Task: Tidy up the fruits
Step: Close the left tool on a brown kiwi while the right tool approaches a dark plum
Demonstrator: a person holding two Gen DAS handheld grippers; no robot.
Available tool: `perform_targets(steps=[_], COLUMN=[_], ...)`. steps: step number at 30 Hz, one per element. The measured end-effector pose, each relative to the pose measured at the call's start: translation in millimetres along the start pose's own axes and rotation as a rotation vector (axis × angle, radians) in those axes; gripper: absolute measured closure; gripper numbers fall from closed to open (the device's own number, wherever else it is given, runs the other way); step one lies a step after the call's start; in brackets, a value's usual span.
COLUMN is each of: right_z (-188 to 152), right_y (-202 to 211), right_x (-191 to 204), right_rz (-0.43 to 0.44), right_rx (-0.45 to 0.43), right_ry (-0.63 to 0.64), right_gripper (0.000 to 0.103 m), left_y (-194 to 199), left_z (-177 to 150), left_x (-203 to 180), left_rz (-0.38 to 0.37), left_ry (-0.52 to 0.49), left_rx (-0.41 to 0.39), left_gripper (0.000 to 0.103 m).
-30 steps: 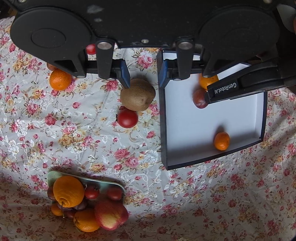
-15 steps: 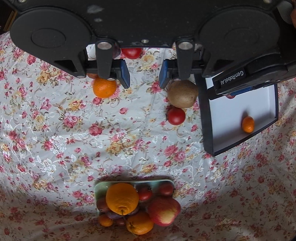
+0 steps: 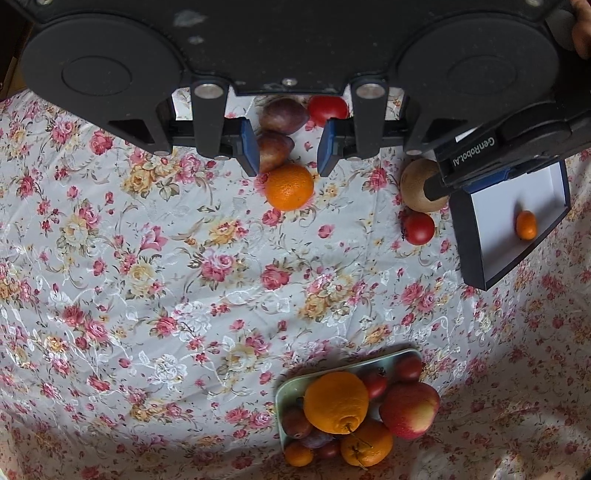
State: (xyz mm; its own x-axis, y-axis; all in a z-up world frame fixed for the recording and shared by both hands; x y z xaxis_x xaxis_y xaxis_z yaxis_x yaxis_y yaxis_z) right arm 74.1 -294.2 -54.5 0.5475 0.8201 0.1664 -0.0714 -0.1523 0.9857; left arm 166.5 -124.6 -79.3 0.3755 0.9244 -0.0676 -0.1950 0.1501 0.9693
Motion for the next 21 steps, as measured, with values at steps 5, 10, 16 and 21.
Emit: perform_targets(steps=[5,10,16,21], right_z=[1,1,-1,-1], right_y=[3,1,-1,-2], right_x=[-7,-10,-10,-10], right_rz=[0.022,0.028,0.028,0.030], right_rx=[0.008,0.024,0.033,0.037], right_ry=[-0.022,-0.037,-0.034,-0.032], right_gripper=[0.065,0.065,0.065,0.065], left_y=[-7,-15,-18,-22], left_z=[-1,-4,-4,-2], left_x=[0,-3,-4,3], left_rz=[0.012,0.019,0.051,0.058], left_ry=[-0.005,-0.013,-0.031,0.011], left_rx=[0.012,0.034,0.021,0.025], left_gripper=[0.052,0.052,0.052,0.050])
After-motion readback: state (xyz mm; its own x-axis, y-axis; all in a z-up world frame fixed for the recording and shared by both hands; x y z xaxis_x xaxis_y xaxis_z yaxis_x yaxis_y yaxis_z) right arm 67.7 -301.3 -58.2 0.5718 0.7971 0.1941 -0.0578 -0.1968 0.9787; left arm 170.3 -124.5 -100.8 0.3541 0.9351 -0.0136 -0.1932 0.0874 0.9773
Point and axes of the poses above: each gripper's, at about its wrist camera, not at the fingertips, and y roughly against the way its jaws point, x to its left, z to its top, the point moved 4 cm from there along -y, roughly the way its jaws point, and after that the axes turned 3 degrees about -z, right-handed, at the moved point
